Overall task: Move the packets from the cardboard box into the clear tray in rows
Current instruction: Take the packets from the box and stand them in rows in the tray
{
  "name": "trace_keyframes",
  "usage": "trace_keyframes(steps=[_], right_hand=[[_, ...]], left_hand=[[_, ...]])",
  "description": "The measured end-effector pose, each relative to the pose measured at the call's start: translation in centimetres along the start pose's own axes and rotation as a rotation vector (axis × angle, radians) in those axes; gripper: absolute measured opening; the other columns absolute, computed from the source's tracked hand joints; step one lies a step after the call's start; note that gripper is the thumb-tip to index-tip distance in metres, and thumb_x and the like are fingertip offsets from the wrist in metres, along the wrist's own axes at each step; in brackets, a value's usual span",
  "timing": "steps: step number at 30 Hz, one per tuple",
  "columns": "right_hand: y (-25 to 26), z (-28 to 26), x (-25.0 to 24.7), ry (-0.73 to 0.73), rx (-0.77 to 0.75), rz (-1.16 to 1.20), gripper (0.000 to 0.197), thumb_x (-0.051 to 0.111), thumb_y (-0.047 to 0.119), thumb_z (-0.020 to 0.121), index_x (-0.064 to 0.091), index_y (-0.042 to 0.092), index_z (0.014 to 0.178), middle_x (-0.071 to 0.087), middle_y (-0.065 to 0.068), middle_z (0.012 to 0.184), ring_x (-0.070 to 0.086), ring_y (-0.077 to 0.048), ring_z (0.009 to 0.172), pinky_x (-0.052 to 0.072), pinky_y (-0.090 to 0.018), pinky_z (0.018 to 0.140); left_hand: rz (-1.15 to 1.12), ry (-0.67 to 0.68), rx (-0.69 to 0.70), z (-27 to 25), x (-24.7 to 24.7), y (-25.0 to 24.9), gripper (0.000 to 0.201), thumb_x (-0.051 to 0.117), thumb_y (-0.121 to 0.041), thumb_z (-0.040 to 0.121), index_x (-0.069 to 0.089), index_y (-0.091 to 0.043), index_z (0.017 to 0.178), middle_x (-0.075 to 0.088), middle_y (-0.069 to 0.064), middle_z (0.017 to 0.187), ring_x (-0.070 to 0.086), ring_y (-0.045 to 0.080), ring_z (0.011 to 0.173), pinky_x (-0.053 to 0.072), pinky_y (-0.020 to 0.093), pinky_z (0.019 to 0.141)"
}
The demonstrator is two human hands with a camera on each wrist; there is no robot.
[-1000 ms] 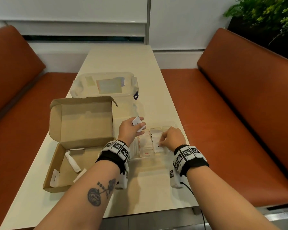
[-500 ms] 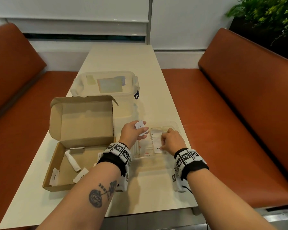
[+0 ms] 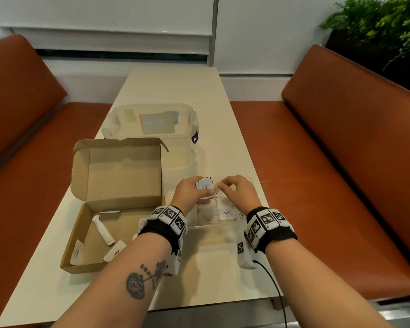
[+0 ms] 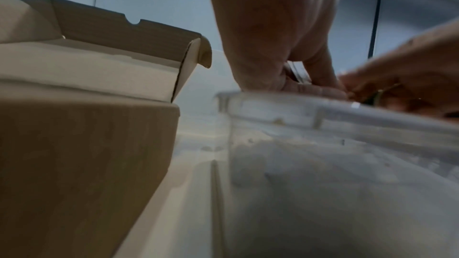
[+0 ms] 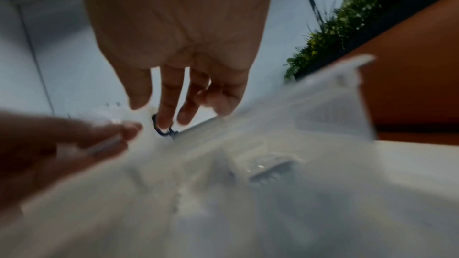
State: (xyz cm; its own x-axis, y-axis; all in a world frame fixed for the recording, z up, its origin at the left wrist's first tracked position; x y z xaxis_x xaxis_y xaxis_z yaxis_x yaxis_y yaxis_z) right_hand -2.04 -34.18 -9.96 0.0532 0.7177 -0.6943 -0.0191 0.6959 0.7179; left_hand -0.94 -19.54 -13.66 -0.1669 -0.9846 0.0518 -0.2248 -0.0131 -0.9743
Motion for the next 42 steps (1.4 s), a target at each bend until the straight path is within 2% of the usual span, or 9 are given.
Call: trace_keyframes(steps=[5,10,14,22,27,31,36,38,42], right_hand=[[1.0,0.0,0.1,0.019,0.036,0.197,0.009,0.072,0.026,0.08,0.072,0.017,0.079,0.061,0.014,0.073,0.046,0.002,0.061,0.032,-0.012,0.059],[0.8,0.6,-0.6,0.01,0.049,0.279,0.011,0.07,0.02,0.084,0.069,0.01,0.084,0.062,0.003,0.073,0.051,-0.005,0.065,0.039,-0.015,0.062],[0.9,1.4,-0.9,0.049,0.05,0.217,0.009,0.069,0.02,0.085,0.07,0.011,0.086,0.063,0.008,0.069,0.051,0.001,0.058,0.04,-0.014,0.059],[2.0,2.1,-2.0,0.033,-0.008,0.124,0.007,0.066,0.014,0.086,0.07,0.011,0.082,0.056,0.013,0.058,0.048,0.01,0.043,0.034,-0.002,0.045],[2.2,2.2,-1.6,0.154,-0.033,-0.162,0.011,0.057,0.016,0.09,0.067,0.012,0.09,0.063,0.002,0.069,0.05,-0.006,0.056,0.035,-0.009,0.048],[1.0,1.2,0.3,0.328,-0.006,-0.403,0.014,0.055,0.01,0.088,0.067,0.016,0.093,0.071,-0.003,0.087,0.058,-0.012,0.073,0.042,-0.022,0.07],[-0.6,-0.2,2.8,0.414,0.011,-0.459,0.019,0.057,0.006,0.089,0.071,0.013,0.099,0.069,-0.005,0.101,0.066,-0.019,0.089,0.051,-0.025,0.082],[-1.1,-0.5,3.3,0.415,0.016,-0.458,0.019,0.057,0.003,0.087,0.071,0.012,0.098,0.069,-0.006,0.102,0.066,-0.02,0.09,0.052,-0.026,0.083],[-1.5,-0.9,3.5,0.371,0.007,-0.441,0.017,0.056,0.003,0.086,0.07,0.01,0.093,0.07,-0.007,0.1,0.066,-0.021,0.09,0.049,-0.023,0.078]], left_hand=[[0.068,0.056,0.021,-0.3,1.0,-0.5,0.022,0.077,-0.003,0.076,0.067,-0.01,0.095,0.068,0.01,0.089,0.07,0.016,0.075,0.057,0.024,0.063],[-0.013,0.047,-0.015,-0.4,0.9,-0.4,0.026,0.065,-0.009,0.089,0.063,0.001,0.113,0.069,0.011,0.091,0.071,0.019,0.078,0.059,0.025,0.071],[-0.059,0.034,-0.048,-0.4,0.7,0.0,0.026,0.058,-0.011,0.094,0.061,0.01,0.11,0.065,0.016,0.099,0.07,0.023,0.082,0.059,0.026,0.072],[-0.13,-0.07,-0.017,-0.4,-0.4,-0.4,0.014,0.054,-0.012,0.096,0.065,-0.005,0.101,0.069,0.013,0.098,0.071,0.017,0.077,0.059,0.024,0.065],[-0.19,-0.196,0.009,-0.4,-2.3,-0.4,0.015,0.052,-0.011,0.097,0.061,-0.009,0.086,0.064,0.009,0.089,0.07,0.018,0.08,0.057,0.027,0.07],[-0.192,-0.212,0.002,-0.7,-2.8,0.1,0.015,0.051,-0.01,0.098,0.061,-0.009,0.087,0.064,0.008,0.091,0.069,0.02,0.081,0.057,0.028,0.071],[-0.227,-0.227,0.014,-1.2,-3.5,1.1,0.013,0.05,-0.01,0.098,0.063,-0.006,0.095,0.065,0.004,0.088,0.07,0.019,0.083,0.058,0.027,0.072],[-0.235,-0.227,0.019,-1.3,-3.5,1.4,0.016,0.05,-0.01,0.098,0.063,-0.006,0.105,0.067,0.004,0.093,0.071,0.019,0.084,0.059,0.028,0.074],[-0.227,-0.231,0.016,-1.4,-3.5,1.6,0.014,0.051,-0.012,0.098,0.065,-0.012,0.101,0.069,0.006,0.097,0.072,0.019,0.087,0.059,0.027,0.073]])
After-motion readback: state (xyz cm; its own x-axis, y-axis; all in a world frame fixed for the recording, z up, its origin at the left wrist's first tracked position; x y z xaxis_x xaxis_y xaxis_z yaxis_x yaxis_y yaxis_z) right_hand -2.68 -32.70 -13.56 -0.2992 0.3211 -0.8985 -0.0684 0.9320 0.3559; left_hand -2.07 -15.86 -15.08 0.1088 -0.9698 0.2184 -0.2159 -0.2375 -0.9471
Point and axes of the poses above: each hand's wrist, its own z-axis towards the middle knuckle, its own x-axis out of the palm, y = z × x, the point moved 10 cm from there along z, towards the middle knuckle
